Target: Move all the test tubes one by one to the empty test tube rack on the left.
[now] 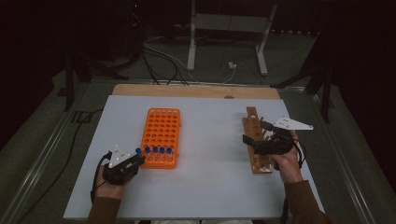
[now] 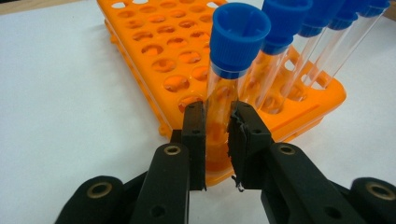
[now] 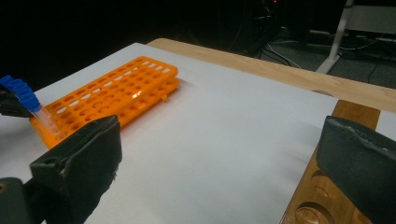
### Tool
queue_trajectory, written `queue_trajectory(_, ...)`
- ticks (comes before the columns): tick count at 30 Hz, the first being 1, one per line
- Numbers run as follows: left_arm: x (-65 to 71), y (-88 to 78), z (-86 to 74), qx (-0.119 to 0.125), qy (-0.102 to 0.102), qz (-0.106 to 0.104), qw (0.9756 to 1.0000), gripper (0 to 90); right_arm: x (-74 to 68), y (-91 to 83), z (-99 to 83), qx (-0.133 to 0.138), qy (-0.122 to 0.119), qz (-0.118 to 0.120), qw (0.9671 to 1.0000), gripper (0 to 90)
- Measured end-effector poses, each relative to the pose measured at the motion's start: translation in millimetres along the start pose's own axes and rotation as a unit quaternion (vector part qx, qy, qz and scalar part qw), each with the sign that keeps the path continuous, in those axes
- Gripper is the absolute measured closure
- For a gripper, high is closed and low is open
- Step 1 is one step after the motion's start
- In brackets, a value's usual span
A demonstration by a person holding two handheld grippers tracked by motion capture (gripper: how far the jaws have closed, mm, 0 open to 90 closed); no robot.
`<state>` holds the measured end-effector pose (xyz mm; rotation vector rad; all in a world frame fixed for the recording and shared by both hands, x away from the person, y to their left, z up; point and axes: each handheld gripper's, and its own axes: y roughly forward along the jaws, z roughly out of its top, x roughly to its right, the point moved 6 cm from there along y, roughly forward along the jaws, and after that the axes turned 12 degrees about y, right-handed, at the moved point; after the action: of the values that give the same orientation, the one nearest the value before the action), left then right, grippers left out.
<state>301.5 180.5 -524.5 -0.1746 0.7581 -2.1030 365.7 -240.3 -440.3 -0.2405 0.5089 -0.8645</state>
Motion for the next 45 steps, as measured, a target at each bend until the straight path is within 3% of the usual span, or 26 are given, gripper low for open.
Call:
queue_trajectory(13, 2.2, 0.3, 0.1, -0.012, 0.015, 0.009, 0.9998, 78.5, 0.7, -1.5, -0.2, 0.003, 0.002, 0.000, 1.0000, 0.3)
queue_trajectory(28, 1.5, 4.5, 2.9, -0.014, 0.003, 0.009, 0.9999, 78.3, -0.2, -0.6, -1.3, 0.001, 0.002, 0.002, 1.0000, 0.3)
queue_trajectory(34, 1.8, 3.3, 2.2, -0.006, -0.003, 0.001, 1.0000, 76.6, 0.4, -3.2, -0.8, 0.008, 0.004, 0.005, 0.9999, 0.4)
queue_trajectory(38, 3.0, 1.4, 2.6, 0.001, -0.004, -0.006, 1.0000, 69.9, 0.5, -3.0, -2.2, 0.008, 0.002, 0.006, 0.9999, 0.4)
queue_trajectory(45, -3.6, -13.5, 8.7, 0.048, -0.030, -0.020, 0.9982, 58.9, 0.0, -5.2, -3.0, 0.019, 0.001, 0.006, 0.9998, 0.3)
